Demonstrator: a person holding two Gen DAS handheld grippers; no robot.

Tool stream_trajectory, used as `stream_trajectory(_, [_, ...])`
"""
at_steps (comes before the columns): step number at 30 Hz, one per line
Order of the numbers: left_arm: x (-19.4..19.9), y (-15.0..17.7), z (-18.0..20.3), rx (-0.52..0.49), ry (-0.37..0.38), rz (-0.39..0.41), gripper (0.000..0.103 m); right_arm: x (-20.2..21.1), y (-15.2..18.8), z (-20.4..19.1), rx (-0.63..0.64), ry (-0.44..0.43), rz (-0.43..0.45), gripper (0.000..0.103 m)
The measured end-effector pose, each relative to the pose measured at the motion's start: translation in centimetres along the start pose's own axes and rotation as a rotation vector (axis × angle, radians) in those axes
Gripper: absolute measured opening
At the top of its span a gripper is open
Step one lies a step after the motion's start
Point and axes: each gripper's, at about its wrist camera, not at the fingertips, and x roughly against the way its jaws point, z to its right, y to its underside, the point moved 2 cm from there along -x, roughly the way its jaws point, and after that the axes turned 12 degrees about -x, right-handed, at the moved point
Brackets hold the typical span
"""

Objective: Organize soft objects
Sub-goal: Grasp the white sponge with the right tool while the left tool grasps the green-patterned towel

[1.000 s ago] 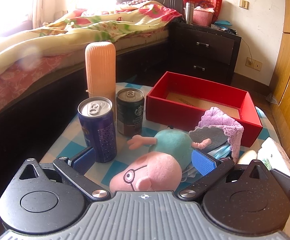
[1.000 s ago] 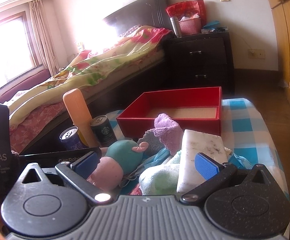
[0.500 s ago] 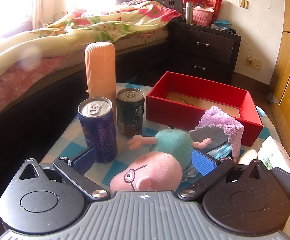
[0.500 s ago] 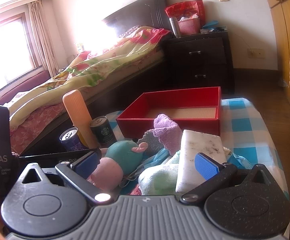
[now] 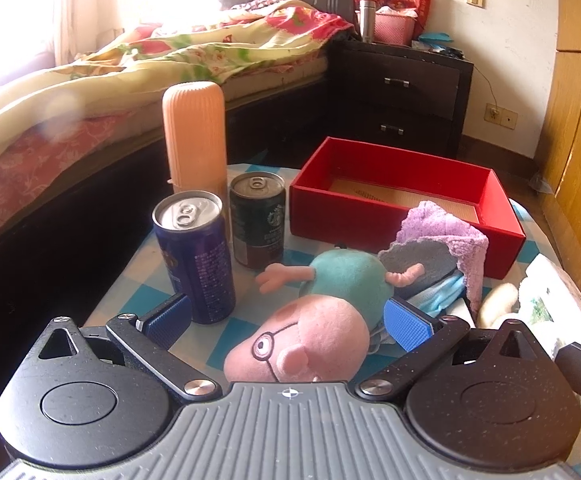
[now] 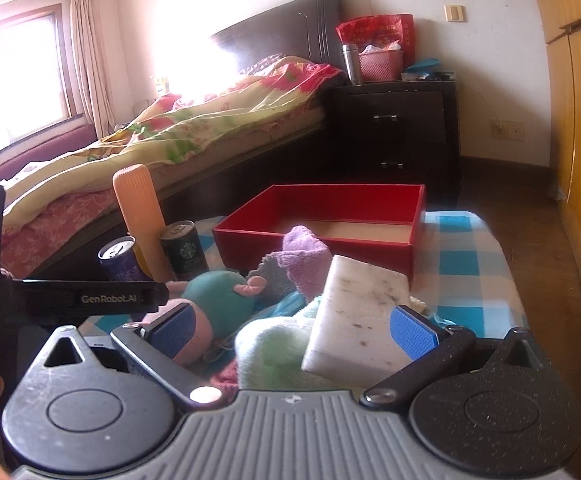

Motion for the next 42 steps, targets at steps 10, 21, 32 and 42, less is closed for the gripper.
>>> stream_trajectory(10, [0.0, 0.0, 1.9, -0.081, 0.068, 0.007, 0.098, -1.2, -2.5, 3.1, -0.139, 0.025, -0.064, 0.084])
stream_trajectory(21, [0.0, 0.3, 4.1, -0.163, 0.106, 0.001, 0.098, -5.8, -2.5, 5.2, -0.321, 0.009, -0.315, 0.041])
stream_trajectory(32, [0.5, 0.1, 5.4, -0.203, 0.146, 0.02, 0.098, -4.3, -3.7, 5.3, -0.368, -0.077, -0.316, 0.037])
stream_trajectory(42, [2.1, 0.7, 10.4, -0.408, 0.303, 0.113, 0.098, -1.9, -6.3, 7.3, -0.451, -0.104, -0.236, 0.037])
